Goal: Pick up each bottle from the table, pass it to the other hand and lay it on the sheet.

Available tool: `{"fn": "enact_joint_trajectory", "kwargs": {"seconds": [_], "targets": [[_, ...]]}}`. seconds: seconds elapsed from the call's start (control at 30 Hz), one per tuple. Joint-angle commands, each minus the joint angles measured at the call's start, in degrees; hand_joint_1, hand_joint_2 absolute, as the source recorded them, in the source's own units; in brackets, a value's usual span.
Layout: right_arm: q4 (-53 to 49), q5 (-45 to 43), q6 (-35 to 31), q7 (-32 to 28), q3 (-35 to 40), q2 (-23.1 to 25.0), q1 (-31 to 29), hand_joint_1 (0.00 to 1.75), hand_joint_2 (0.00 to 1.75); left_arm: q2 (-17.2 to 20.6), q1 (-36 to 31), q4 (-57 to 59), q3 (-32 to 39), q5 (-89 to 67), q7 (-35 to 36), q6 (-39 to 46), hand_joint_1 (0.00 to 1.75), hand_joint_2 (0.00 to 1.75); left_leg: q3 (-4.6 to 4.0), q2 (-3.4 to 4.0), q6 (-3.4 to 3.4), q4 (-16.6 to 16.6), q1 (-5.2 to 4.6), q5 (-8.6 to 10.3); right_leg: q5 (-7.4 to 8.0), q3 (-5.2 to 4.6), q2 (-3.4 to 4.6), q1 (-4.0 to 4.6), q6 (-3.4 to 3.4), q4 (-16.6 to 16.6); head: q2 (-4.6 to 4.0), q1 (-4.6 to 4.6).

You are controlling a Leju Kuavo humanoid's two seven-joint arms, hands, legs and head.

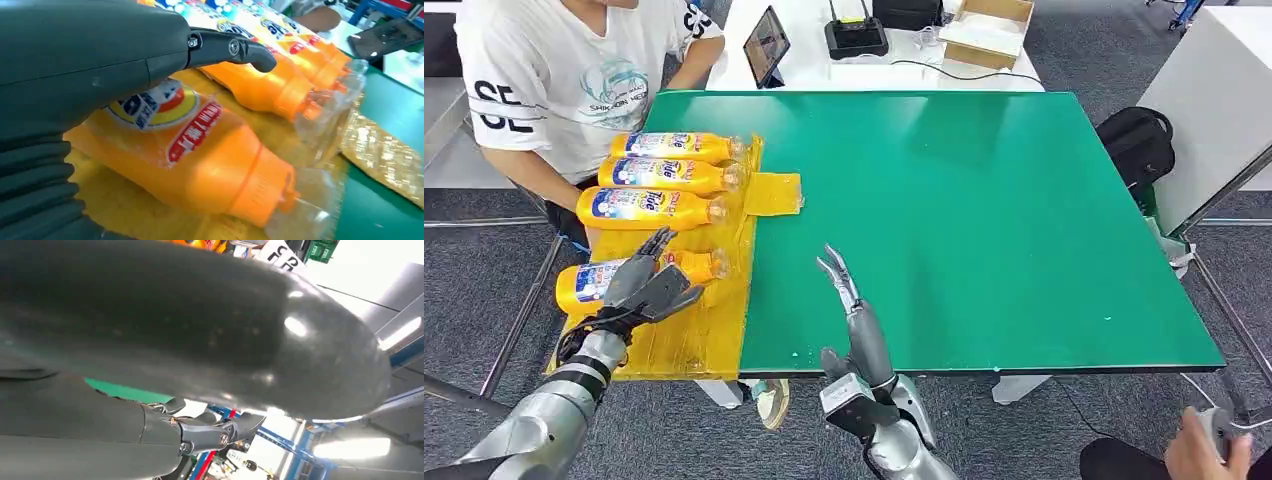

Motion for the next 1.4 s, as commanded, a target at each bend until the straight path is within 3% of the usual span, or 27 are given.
{"fn": "enact_joint_trajectory", "kwargs": {"seconds": [0.03,0.2,0.4,0.7,1.0,1.4], "targets": [[3.7,-0.5,0.2,0.2,-2.1,-0.3,-1.2,0.00,0.00,-3.3,3.0,-5.8,3.2,15.4,-4.6,-9.6,0.00,0.00,0.33,0.10,0.14,-0.1,0.01,-0.12,-0.07,0.33,-0.01,0.07,-0.21,-0.2,0.00,0.00],[4.9,-0.9,0.2,1.0,-3.5,0.9,-1.2,0.00,0.00,-7.7,9.8,-27.5,-0.4,33.3,-4.6,-9.2,0.00,0.00,0.10,-0.07,0.10,0.0,0.01,-0.07,-0.07,0.15,-0.15,0.05,-0.13,-0.1,0.00,-0.02],[7.1,-3.9,1.0,1.1,-5.5,2.0,-2.5,0.00,0.00,-7.5,11.3,-33.4,-4.0,32.7,-4.6,-6.9,0.00,0.00,0.15,0.01,0.13,0.0,0.01,-0.15,-0.13,0.16,-0.09,0.06,-0.18,-0.1,0.00,0.00],[11.8,-5.4,-1.7,-0.8,-7.4,2.1,-7.4,0.00,0.00,-8.6,11.1,-37.7,-9.5,32.2,-4.6,-5.7,0.00,0.00,0.00,0.01,0.12,0.0,0.02,-0.10,-0.06,0.00,-0.08,0.08,-0.16,0.0,0.00,0.00],[10.0,-5.1,-2.0,-0.6,-8.4,2.1,-6.9,0.00,0.00,-8.5,11.4,-38.3,-9.5,33.1,-4.6,-6.0,0.00,0.00,-0.01,0.05,0.07,0.0,0.01,-0.10,-0.06,-0.03,-0.03,0.06,-0.14,0.0,0.00,-0.02],[7.9,-5.1,-2.6,-1.8,-9.8,1.5,-5.9,0.00,0.00,-11.2,11.9,-35.5,-6.0,38.1,-3.1,-10.1,0.00,0.00,-0.01,0.02,0.09,0.0,0.00,-0.11,-0.08,-0.01,-0.07,0.05,-0.14,0.0,0.00,0.00]]}}
